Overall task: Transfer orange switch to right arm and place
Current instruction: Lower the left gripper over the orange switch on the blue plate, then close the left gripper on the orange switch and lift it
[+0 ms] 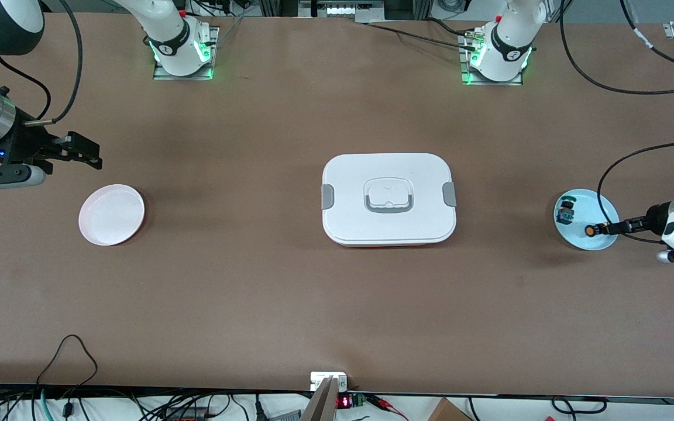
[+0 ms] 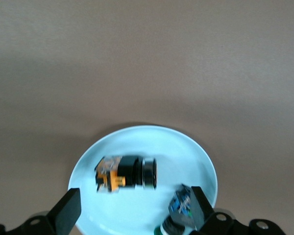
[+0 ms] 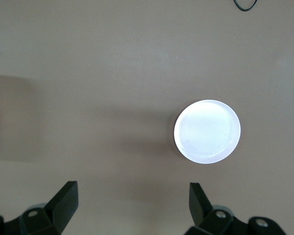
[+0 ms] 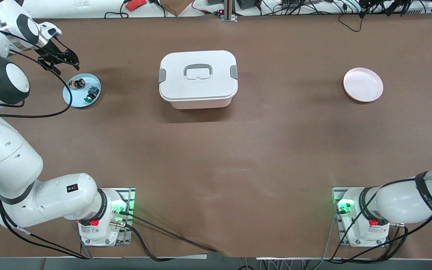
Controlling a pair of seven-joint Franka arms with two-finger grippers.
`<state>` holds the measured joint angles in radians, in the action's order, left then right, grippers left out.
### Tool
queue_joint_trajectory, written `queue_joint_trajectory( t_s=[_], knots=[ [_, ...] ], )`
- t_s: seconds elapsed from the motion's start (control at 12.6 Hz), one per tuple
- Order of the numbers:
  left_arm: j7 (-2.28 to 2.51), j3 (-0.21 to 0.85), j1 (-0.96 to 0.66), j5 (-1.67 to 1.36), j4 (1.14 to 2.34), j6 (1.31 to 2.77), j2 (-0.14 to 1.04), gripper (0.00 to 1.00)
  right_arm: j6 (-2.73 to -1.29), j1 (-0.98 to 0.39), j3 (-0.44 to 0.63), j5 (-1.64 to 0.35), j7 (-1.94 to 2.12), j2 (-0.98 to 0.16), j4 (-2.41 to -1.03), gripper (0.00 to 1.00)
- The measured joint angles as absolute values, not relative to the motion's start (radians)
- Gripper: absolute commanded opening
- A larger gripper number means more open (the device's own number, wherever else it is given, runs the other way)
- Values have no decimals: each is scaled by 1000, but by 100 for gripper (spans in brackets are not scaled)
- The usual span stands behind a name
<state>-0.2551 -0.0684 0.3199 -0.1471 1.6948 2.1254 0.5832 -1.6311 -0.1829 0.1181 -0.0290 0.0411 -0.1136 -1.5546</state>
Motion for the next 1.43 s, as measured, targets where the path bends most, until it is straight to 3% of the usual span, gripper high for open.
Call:
queue_joint_trajectory(
  t_s=[1.43],
  knots=[
    [-344, -63, 348, -193, 1801, 2291, 624, 97, -1631, -184, 118, -29, 41, -114, -1555, 100]
  ],
)
